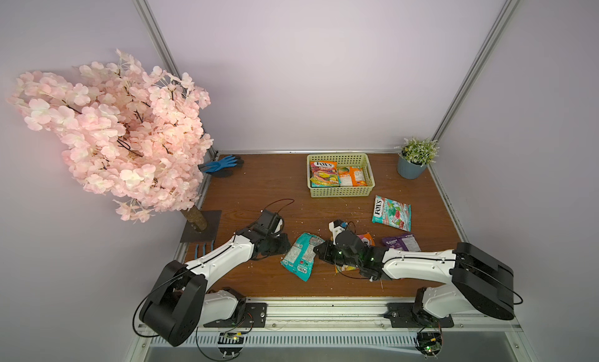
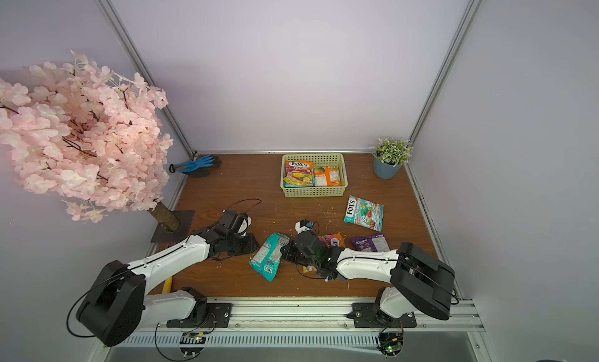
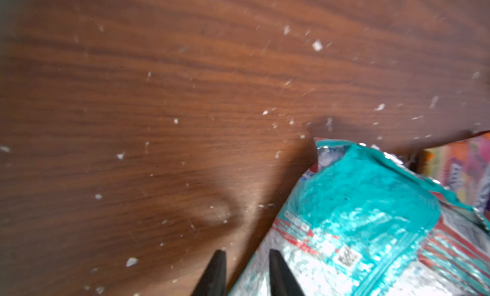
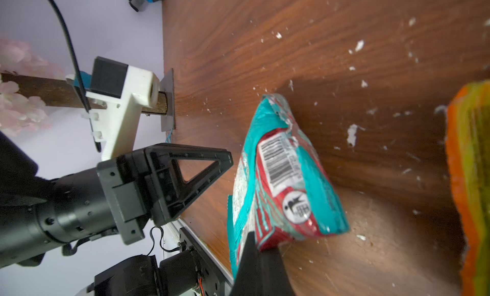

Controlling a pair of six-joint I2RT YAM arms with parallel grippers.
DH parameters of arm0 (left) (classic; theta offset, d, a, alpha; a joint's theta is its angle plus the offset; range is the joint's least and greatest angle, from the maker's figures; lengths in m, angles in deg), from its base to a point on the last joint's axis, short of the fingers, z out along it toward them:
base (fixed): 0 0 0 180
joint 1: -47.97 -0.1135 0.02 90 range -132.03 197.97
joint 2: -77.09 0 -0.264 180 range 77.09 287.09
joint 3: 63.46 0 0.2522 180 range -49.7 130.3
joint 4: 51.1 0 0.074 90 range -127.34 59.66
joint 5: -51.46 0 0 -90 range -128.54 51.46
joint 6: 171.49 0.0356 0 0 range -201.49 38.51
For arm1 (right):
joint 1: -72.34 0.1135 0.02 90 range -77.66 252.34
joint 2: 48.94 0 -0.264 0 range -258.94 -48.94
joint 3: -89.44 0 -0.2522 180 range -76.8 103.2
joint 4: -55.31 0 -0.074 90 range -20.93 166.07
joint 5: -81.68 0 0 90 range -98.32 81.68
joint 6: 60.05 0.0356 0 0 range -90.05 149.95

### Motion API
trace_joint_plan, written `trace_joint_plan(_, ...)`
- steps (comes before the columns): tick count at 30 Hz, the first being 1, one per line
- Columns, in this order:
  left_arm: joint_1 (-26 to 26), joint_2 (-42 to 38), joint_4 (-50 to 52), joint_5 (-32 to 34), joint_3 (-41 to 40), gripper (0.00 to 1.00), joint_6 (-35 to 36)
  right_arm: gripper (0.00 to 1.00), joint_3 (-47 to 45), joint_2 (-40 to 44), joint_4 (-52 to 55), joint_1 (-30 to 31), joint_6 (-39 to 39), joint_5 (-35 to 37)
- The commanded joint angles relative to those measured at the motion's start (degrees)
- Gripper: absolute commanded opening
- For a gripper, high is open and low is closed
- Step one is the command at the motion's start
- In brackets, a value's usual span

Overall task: Put the candies in the basket
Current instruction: Pick up the candy at the center of the board, then place the candy in the basket.

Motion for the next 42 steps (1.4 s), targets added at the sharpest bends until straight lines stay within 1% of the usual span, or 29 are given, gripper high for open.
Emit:
trace_joint_plan(1,0.57,-4.08,-0.97,3.10,3.96,0.45,-0.14,0.00,6.00,5.00,6.33,-1.52,-11.39,4.49)
trace_joint_plan(5,0.44,-5.71,0.64,9.40,10.11,0.58,5.23,0.00,11.71,7.96,16.45,-5.16,-21.56,4.67)
trace_joint_plan(7,0.42,-5.77,0.33,11.77,13.03,0.67,8.19,0.00,14.52,8.76,20.14,-8.54,-25.94,2.44)
trace_joint_plan(8,0.38,-5.83,-0.09,12.39,13.97,0.74,9.50,0.00,15.88,8.85,21.67,-10.36,-27.63,1.15)
trace_joint_plan(9,0.37,-5.76,-0.64,13.05,15.11,0.85,11.12,0.00,17.82,8.69,23.60,-12.48,-29.92,-0.74)
trace_joint_plan(10,0.40,-5.74,-1.16,13.78,16.10,0.99,12.24,0.00,20.12,8.42,25.89,-14.78,-32.05,-2.34)
trace_joint_plan(13,0.36,-5.75,-3.60,14.19,17.32,1.00,15.92,0.00,27.01,7.10,31.68,-19.82,-39.13,-3.84)
trace_joint_plan(16,0.42,-6.14,-6.68,12.46,16.82,1.00,19.58,0.00,34.10,4.21,37.04,-25.17,-46.07,-3.36)
trace_joint_plan(19,0.40,-6.83,-9.15,9.52,15.66,1.00,22.54,0.00,39.87,-0.01,40.09,-31.08,-50.15,-4.61)
trace_joint_plan(23,0.43,-8.26,-10.65,6.72,14.28,1.00,24.52,0.00,46.05,-6.28,41.35,-37.91,-52.47,-9.07)
trace_joint_plan(24,0.38,-8.79,-11.22,6.16,13.59,1.00,24.75,0.00,48.26,-8.32,42.21,-39.17,-53.19,-9.08)
trace_joint_plan(28,0.42,-10.45,-14.15,4.76,10.63,1.00,24.36,0.00,56.15,-15.76,44.76,-42.35,-56.02,-9.56)
trace_joint_plan(34,0.52,-9.06,-14.37,0.24,10.42,1.00,24.33,0.00,68.31,-27.73,48.99,-43.89,-59.32,-9.76)
trace_joint_plan(36,0.50,-9.00,-14.24,-0.29,10.34,1.00,24.10,0.00,73.24,-31.89,51.27,-44.39,-60.34,-11.02)
trace_joint_plan(38,0.52,-9.11,-14.24,0.35,9.95,1.00,23.80,0.00,79.66,-36.90,55.24,-44.96,-60.93,-11.91)
trace_joint_plan(42,0.53,-9.13,-13.31,0.82,10.14,1.00,24.07,0.00,92.89,-46.77,64.42,-45.66,-62.63,-10.13)
